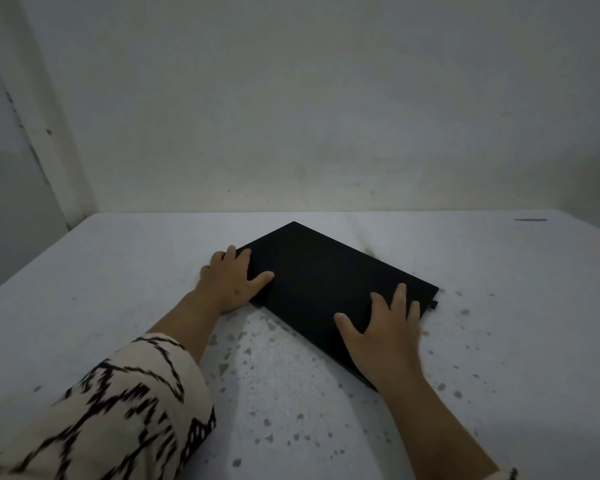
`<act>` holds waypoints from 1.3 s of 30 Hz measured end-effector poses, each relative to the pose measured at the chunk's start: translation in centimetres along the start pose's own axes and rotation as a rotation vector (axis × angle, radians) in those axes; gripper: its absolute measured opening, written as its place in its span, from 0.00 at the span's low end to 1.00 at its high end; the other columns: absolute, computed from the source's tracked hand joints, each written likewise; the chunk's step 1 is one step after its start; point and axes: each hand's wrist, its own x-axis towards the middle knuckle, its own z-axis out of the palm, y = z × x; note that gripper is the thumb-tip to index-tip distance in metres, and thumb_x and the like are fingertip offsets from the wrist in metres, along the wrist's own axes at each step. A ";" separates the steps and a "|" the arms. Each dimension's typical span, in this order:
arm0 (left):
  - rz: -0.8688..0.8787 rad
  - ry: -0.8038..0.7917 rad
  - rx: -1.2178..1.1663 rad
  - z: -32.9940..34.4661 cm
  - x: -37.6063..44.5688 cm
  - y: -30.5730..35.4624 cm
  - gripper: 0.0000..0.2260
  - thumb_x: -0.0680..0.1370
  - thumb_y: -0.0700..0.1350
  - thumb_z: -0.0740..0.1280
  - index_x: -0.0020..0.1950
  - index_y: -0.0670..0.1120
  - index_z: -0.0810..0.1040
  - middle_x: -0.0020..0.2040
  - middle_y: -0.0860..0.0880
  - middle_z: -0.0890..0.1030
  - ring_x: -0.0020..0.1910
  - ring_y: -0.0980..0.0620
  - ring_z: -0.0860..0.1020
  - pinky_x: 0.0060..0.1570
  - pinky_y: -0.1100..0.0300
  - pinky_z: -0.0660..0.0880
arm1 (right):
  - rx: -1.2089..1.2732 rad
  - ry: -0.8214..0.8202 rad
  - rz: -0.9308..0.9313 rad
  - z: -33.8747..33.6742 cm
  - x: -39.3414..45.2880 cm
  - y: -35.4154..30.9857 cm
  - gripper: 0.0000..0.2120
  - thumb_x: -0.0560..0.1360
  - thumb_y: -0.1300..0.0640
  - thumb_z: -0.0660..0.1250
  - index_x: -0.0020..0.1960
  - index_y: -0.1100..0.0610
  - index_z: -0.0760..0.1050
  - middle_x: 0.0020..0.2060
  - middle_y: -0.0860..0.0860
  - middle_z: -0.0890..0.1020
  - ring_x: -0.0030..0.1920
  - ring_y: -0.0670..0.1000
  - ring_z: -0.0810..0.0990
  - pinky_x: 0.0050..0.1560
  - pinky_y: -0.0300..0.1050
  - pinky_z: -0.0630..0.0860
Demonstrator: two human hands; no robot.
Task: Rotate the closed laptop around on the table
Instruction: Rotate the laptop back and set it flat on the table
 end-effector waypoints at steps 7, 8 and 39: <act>-0.044 0.102 -0.015 0.1 -0.5 0.1 0.31 0.72 0.65 0.58 0.66 0.44 0.65 0.64 0.42 0.72 0.62 0.40 0.69 0.59 0.43 0.66 | 0.139 0.101 -0.085 0.0 0.7 1.1 0.30 0.73 0.47 0.64 0.72 0.54 0.61 0.77 0.51 0.42 0.76 0.53 0.37 0.75 0.58 0.51; -0.054 0.124 -0.030 0.1 -0.7 0.1 0.29 0.72 0.64 0.58 0.65 0.44 0.67 0.62 0.42 0.73 0.62 0.40 0.69 0.59 0.43 0.67 | 0.157 0.110 -0.096 -0.1 0.9 1.2 0.29 0.73 0.47 0.64 0.71 0.54 0.62 0.77 0.51 0.42 0.76 0.52 0.38 0.74 0.57 0.51; 0.155 0.023 0.010 0.9 -5.0 -2.0 0.47 0.61 0.78 0.47 0.74 0.54 0.52 0.78 0.49 0.51 0.76 0.44 0.49 0.71 0.43 0.55 | -0.300 -0.199 -0.198 -0.6 1.2 1.9 0.51 0.59 0.23 0.59 0.74 0.44 0.47 0.77 0.47 0.47 0.76 0.59 0.41 0.71 0.66 0.49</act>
